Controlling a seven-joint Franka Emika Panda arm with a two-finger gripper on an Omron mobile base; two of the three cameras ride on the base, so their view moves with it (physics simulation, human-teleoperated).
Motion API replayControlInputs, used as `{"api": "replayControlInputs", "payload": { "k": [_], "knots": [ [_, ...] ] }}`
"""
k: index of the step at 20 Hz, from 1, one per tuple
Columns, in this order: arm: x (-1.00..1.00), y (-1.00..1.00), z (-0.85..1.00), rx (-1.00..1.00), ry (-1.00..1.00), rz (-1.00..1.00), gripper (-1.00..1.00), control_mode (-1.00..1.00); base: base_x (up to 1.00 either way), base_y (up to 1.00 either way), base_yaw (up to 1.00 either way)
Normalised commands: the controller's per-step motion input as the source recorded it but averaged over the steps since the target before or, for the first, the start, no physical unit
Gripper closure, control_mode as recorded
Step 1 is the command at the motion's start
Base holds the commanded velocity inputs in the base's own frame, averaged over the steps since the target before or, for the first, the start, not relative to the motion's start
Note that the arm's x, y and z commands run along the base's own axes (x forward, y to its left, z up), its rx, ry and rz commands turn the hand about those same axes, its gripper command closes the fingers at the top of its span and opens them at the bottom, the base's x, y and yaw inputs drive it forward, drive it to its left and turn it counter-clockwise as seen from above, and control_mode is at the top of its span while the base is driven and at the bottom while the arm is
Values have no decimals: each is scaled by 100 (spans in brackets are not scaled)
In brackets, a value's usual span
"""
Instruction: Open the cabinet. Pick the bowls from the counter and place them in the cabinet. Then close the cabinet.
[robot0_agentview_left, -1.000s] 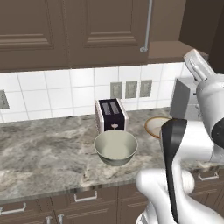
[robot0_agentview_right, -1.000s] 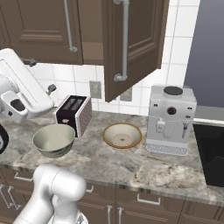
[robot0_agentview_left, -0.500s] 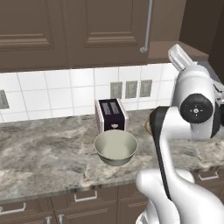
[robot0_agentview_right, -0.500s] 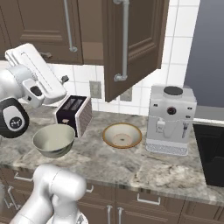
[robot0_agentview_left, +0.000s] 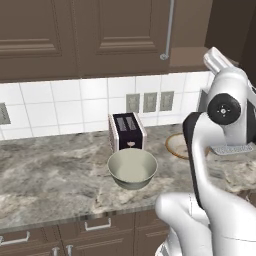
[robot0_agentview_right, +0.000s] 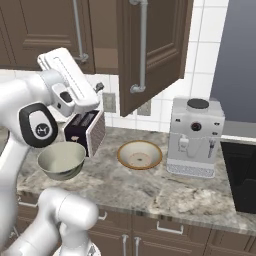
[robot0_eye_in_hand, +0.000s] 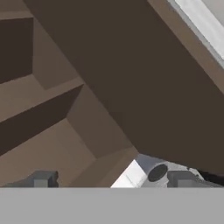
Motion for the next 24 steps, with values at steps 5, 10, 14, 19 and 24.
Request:
{"api": "replayControlInputs", "payload": {
  "k": [5, 10, 14, 19, 24],
  "knots": [
    [25, -34, 0, -9, 4, -15, -100, -100, 0, 0, 0],
    [34, -13, 0, -11, 3, -14, -100, -100, 0, 0, 0],
    [42, -8, 0, -11, 2, -12, -100, -100, 0, 0, 0],
    [36, -17, 0, -8, 1, -9, -100, -100, 0, 0, 0],
    [36, -30, -1, -4, 0, -10, -100, -100, 0, 0, 0]
  ]
}}
